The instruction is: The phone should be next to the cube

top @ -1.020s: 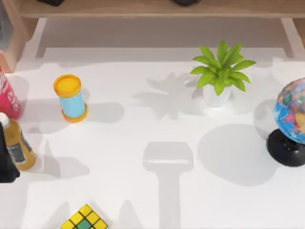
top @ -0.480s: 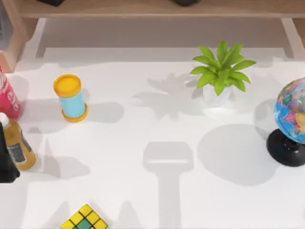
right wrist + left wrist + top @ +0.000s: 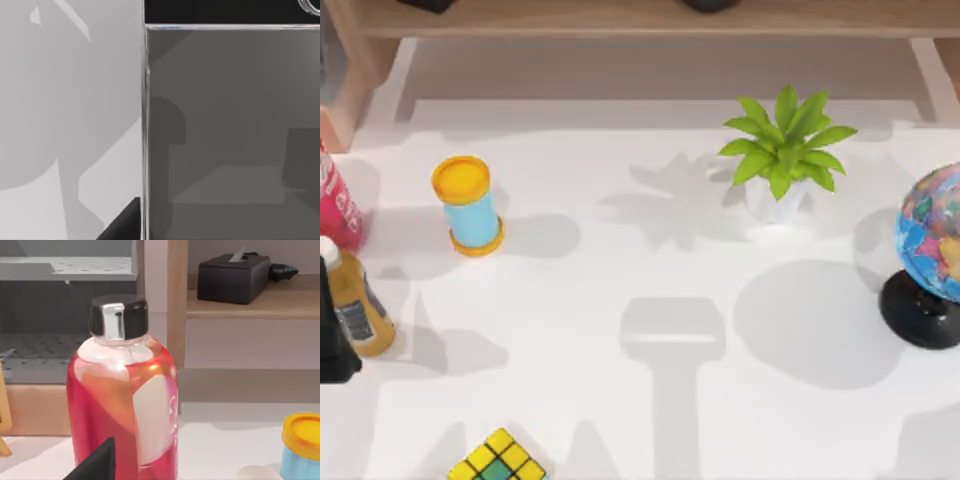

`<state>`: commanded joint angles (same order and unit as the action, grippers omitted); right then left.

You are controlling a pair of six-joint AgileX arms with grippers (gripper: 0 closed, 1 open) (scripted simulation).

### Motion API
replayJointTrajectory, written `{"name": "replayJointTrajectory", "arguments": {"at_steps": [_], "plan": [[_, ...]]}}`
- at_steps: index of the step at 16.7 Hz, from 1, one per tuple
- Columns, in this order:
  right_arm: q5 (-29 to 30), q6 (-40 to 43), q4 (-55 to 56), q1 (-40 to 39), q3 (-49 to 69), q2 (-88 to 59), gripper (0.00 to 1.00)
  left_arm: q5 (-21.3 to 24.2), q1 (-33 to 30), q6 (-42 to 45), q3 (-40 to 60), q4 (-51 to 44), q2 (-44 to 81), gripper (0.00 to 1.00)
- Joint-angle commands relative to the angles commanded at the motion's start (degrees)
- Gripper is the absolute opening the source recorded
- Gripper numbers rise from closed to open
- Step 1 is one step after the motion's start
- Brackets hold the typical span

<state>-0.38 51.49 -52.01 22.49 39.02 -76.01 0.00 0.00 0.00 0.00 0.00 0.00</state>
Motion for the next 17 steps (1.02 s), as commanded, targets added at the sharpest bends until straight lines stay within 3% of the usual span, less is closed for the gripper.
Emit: {"name": "replayJointTrajectory", "arguments": {"at_steps": [7, 17], "plan": [[-0.3, -23.5, -8.1, -21.1, 2.3, -2.8, 0.00, 0.0, 0.0, 0.0, 0.0, 0.0, 0.0, 1.00], [-0.3, -68.0, -12.3, -54.0, 16.9, -14.4, 0.00, 0.0, 0.0, 0.0, 0.0, 0.0, 0.0, 1.00]]}}
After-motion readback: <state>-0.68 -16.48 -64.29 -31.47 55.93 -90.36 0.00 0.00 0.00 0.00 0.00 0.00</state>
